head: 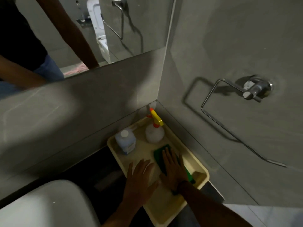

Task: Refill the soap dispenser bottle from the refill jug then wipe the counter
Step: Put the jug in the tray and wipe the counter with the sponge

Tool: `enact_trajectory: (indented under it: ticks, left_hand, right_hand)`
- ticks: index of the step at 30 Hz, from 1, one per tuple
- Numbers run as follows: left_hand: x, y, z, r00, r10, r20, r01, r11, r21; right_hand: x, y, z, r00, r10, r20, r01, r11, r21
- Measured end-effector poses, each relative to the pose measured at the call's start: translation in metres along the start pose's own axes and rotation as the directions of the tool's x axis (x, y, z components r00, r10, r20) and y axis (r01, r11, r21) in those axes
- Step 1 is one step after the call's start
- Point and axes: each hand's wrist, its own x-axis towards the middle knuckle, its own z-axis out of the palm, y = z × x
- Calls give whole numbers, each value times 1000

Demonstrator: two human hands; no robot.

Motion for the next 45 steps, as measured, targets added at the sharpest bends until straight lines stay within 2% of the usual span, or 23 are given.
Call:
enact_trajectory:
  ticks: [4,10,15,21,25,28,31,34,38,42,45]
  left_hand:
    - [1,-2,15,995,-31,90,23,996,84]
    - [2,0,14,996,-69,62,60,990,129]
    - [-10,-2,7,999,-23,45,19,996,84]
    - [-74,-6,-25,998,63,-1,-63,996,65]
    - [-123,-9,-50,995,90,-53,-87,994,60]
    - [-160,-21,-59,994,110,-11,-109,991,71]
    - [-199,-35,-65,984,177,22,-178,982,68]
    - [-230,-49,-64,968,243,-59,-239,969,57]
    - [-265,-63,-59,966,257,-44,-252,964,81]
    - [-272,-70,-56,966,259,-21,-254,959,122]
    - [-271,-72,-46,961,271,-59,-264,959,101]
  right_hand:
    - [2,-1,12,1000,8,3,-8,1000,20]
    - [5,-5,18,997,71,-2,-70,992,108]
    - [-1,-4,6,994,110,-14,-106,980,166]
    - [-50,-44,-35,973,97,-209,-47,971,234]
    - [-107,-89,-54,890,81,-450,86,937,339]
    - [-151,-118,-52,879,33,-475,148,929,338]
    - [-197,-152,-36,844,87,-529,133,921,365]
    - [-233,-179,-13,836,164,-523,67,917,394]
    - [-269,-204,27,860,266,-435,-54,896,441]
    - [-266,-205,55,876,307,-372,-127,890,437]
    - [-250,-197,72,890,321,-325,-182,902,391]
